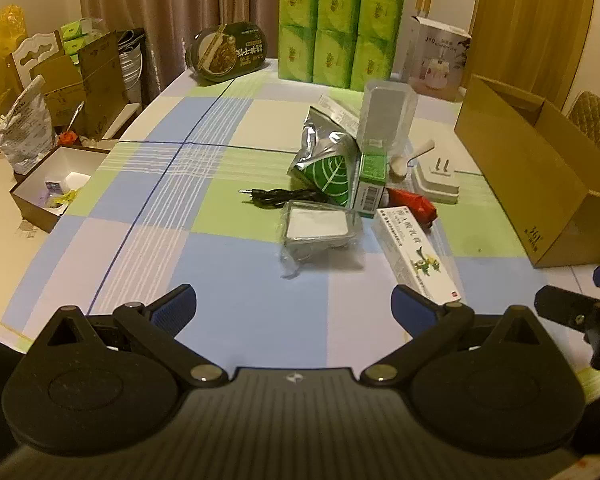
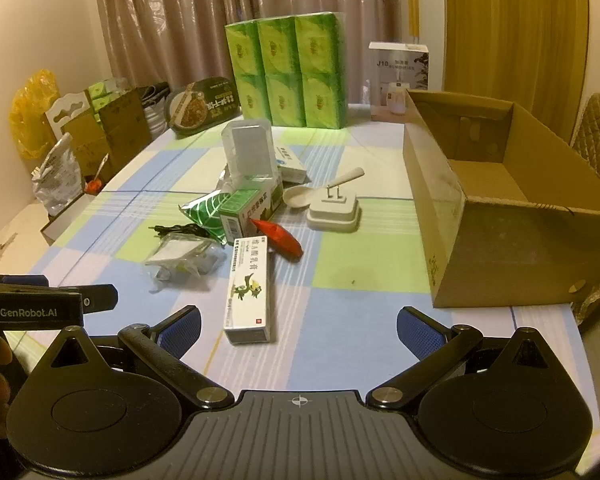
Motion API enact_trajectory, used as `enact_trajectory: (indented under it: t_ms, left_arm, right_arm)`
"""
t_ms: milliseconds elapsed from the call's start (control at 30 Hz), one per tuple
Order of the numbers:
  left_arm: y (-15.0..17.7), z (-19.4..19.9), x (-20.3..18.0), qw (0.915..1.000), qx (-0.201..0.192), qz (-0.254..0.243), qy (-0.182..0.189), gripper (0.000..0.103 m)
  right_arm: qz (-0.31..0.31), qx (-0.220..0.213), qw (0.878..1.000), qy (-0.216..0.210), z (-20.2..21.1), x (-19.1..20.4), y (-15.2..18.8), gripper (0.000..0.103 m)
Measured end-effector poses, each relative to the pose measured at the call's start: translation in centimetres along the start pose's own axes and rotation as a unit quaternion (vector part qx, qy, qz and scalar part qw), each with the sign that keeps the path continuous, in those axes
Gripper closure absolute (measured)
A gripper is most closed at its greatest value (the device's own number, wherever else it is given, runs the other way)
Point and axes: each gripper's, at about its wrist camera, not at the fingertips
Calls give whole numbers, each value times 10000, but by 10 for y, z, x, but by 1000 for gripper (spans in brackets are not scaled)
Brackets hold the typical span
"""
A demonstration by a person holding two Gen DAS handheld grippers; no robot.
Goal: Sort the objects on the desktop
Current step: 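Move the right tool toward the white medicine box on the table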
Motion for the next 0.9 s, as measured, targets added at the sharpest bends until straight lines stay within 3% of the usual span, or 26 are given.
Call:
enact_trajectory:
  t_ms: [300,900]
  left_arm:
    - [0,-6,-2,9995,308,-94,63,1]
    - [2,-4,-1,9995,305,-106,51,1]
  right_arm:
    - [4,11,10000,-1,0,0,1,2]
    - [52,63,10000,-7,0,2,5,2]
Point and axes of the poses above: each gripper's, at about its wrist camera, not at the fingertips, and z roughly against the way its jaws point, x to its left, y to its underside, and after that the axes turned 15 degrees about y, right-handed
